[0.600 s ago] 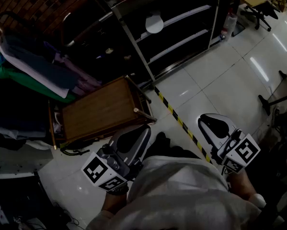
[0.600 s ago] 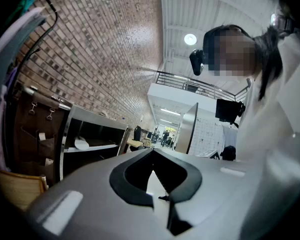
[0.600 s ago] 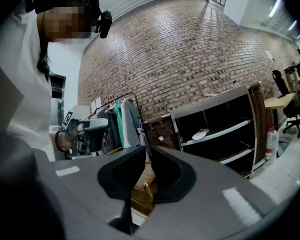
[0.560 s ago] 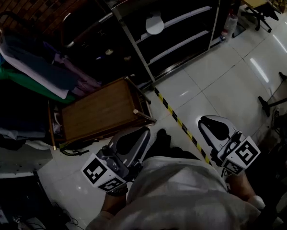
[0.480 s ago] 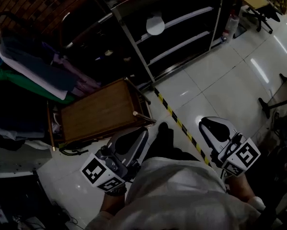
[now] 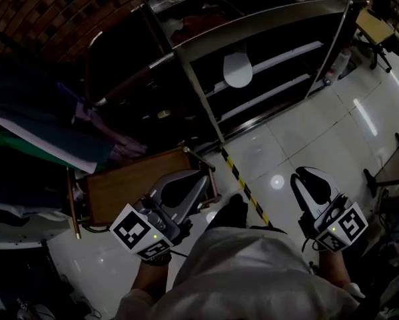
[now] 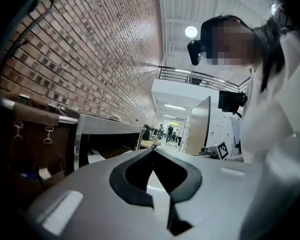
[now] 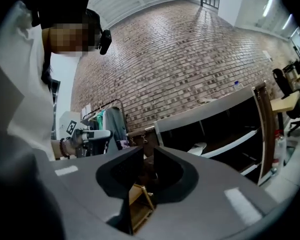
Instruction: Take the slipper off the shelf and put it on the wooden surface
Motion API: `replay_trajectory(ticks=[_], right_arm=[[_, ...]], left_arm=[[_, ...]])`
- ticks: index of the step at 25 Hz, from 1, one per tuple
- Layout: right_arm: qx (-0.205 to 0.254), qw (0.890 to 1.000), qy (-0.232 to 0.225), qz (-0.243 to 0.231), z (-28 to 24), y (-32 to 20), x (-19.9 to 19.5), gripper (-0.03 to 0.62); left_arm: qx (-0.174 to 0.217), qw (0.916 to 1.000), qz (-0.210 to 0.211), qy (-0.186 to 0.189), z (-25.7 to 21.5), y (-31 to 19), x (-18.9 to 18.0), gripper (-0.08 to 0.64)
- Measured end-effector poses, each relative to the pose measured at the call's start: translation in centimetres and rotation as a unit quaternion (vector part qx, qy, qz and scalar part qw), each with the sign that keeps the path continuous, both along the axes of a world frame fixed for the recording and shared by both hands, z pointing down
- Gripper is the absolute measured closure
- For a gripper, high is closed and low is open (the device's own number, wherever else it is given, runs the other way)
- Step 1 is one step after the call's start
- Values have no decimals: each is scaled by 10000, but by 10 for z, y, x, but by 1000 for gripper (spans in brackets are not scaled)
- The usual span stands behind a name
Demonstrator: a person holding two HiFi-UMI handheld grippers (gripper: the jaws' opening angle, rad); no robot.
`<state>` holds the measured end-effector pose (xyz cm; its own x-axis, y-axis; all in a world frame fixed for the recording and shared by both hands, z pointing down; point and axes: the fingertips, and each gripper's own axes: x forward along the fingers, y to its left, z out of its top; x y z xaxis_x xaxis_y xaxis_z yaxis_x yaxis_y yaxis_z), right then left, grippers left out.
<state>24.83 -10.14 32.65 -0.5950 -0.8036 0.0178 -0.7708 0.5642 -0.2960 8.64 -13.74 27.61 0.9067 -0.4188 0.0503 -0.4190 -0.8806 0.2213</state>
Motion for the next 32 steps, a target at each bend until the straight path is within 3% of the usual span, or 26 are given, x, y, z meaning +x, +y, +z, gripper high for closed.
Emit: replay_trajectory(ticks=[4, 9, 12, 14, 16, 19, 22, 24, 29, 32], right_arm=[[-12, 9996, 259, -118, 0, -60, 8, 529], [63, 9972, 215, -719, 2, -131, 6, 526], [65, 9905, 296, -1341, 22, -170, 5, 520], [-282, 9875, 473, -1476, 53, -202, 13, 505], [-710, 9873, 384, -1368, 83, -237, 23, 502], [-1209, 9853, 128, -1197, 128, -286, 32, 525], [-1634, 9791, 48, -1210, 174, -323, 27, 503], [-1944, 9736, -73, -1195, 199, -339, 20, 468], [-2559, 9607, -374, -1013, 235, -358, 3, 422], [-2887, 9523, -584, -794, 248, -369, 4, 396]], left_arm=[[520, 9983, 173, -212, -21, -60, 15, 565], [63, 9999, -40, -128, 19, -100, 33, 565], [-6, 9977, -649, -213, 32, -136, 36, 565], [-144, 9947, -1019, -27, 32, -154, 39, 565], [-183, 9944, -1041, 20, 30, -163, 48, 565], [-29, 9933, -1149, -121, 27, -182, 55, 565], [-14, 9926, -1112, -488, 43, -192, 65, 565], [-125, 9921, -1067, -642, 56, -194, 71, 564], [-350, 9897, -1331, -407, 59, -200, 67, 565], [-355, 9881, -1415, -487, 60, -200, 64, 565]])
